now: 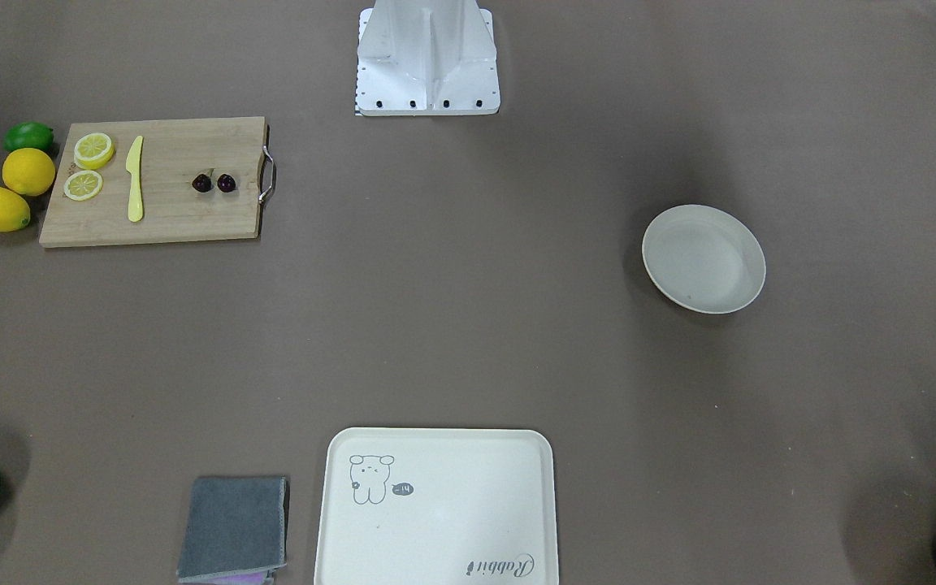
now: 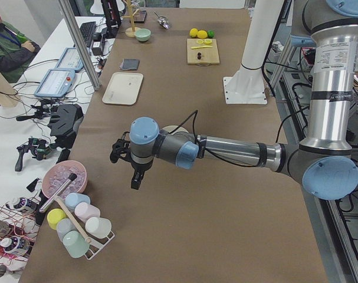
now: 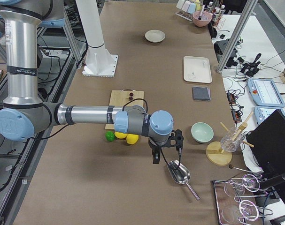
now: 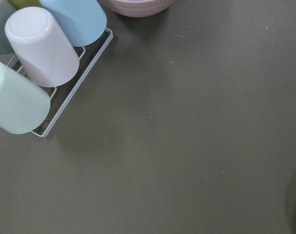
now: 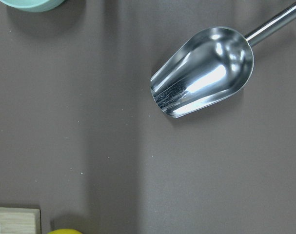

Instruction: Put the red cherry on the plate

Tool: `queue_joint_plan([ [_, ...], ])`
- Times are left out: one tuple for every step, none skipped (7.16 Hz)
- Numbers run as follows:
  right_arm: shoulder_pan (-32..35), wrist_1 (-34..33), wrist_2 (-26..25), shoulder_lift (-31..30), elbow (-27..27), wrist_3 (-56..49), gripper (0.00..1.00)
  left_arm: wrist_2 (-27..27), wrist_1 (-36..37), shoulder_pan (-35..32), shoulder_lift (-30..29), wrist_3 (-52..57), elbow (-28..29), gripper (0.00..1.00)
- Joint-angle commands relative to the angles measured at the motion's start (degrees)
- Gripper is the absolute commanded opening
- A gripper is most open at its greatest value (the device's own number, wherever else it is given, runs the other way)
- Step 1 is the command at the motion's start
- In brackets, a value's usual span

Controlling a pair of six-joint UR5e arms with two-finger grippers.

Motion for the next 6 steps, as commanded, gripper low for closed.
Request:
queue_joint_plan([
  [0.0,0.0,0.0,0.1,0.2,0.0,1.0,-4.4,-7.6,5.5,-0.1,-10.1,-0.7,0.98],
  [0.0,0.0,0.0,0.2,0.3,0.0,1.0,-2.7,-17.6,9.7,1.0,-22.8,-0.2,0.98],
  [0.0,0.0,0.0,0.2,0.4,0.0,1.0,2.6,-28.6,15.7,2.7,-34.3,1.2,0.98],
  [0.0,0.1,0.0,0.2,0.4,0.0,1.0,9.8,-37.2,22.7,3.6,-45.7,2.1,0.98],
  [0.0,0.1,0.0,0.2,0.4,0.0,1.0,14.5,-40.0,28.9,3.6,-50.2,2.6,0.98],
  [0.0,0.1,0.0,0.2,0.4,0.0,1.0,17.6,-40.1,32.9,3.6,-50.2,3.8,0.98],
])
